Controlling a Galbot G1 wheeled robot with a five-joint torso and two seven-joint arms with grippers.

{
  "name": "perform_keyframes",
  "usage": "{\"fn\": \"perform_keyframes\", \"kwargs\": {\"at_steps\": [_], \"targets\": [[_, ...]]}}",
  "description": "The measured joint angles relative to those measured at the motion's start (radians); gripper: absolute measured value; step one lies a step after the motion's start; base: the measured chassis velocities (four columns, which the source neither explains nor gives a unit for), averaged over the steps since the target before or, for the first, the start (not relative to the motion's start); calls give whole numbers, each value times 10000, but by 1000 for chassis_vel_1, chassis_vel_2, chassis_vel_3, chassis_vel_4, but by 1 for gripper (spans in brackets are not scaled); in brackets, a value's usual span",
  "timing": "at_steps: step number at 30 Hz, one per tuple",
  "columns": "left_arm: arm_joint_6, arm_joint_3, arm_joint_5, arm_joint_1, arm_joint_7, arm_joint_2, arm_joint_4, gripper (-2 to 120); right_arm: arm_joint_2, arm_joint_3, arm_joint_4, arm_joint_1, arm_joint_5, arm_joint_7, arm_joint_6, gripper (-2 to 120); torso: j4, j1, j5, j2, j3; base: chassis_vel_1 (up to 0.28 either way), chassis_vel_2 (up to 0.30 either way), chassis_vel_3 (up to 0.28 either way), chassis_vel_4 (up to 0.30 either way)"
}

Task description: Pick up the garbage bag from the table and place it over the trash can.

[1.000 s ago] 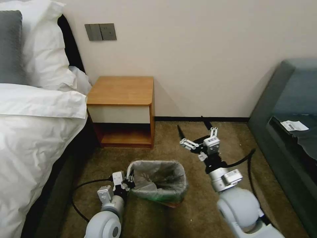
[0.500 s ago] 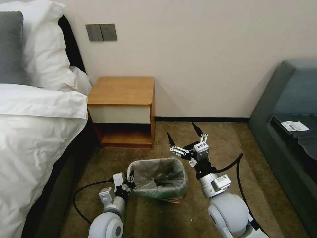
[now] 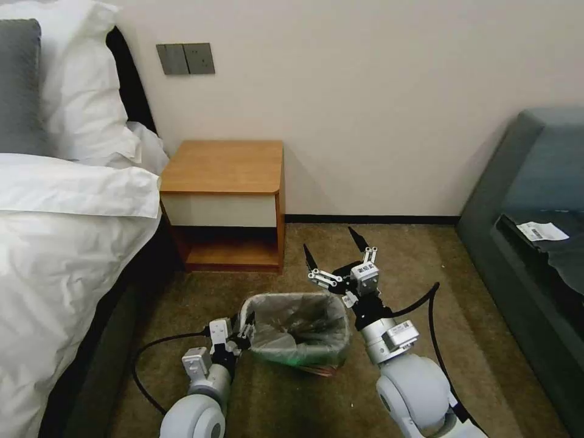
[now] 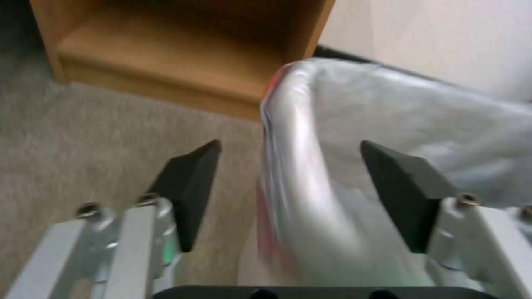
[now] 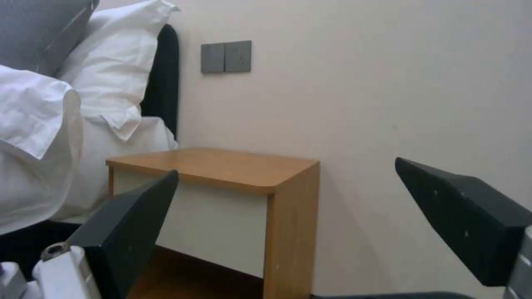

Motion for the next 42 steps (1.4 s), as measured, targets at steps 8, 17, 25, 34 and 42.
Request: {"fn": "perform_keyframes", "kwargs": {"at_steps": [8,17,25,34,42], "targets": [[-625,-134,793,213,256,-70,-414,99,713,-167,-425,-97,34,1310,-288,100,1,0,1,0,0,0,0,0,0],[-3111,-355,1672,65,859,-296,-37,100,1635,202,-2865,-224,-766,1746,1069,100,1,0,3,0,0,0,0,0,0],[-5167,-493,1954,-266,1393,-393,1161,99,2111,645,-3830,-192,-1397,1398,2100,100,3,0,-29,0,-1,0,0,0,0],[-5726,-499,1807,-446,1562,-436,1450,99,2057,615,-3191,-287,-1284,1054,1764,100,2,0,14,0,0,0,0,0,0],[-5672,-478,1751,-639,1596,-543,1382,99,1852,699,-2210,-387,-983,758,1163,100,0,0,17,0,0,0,0,0,0]]}}
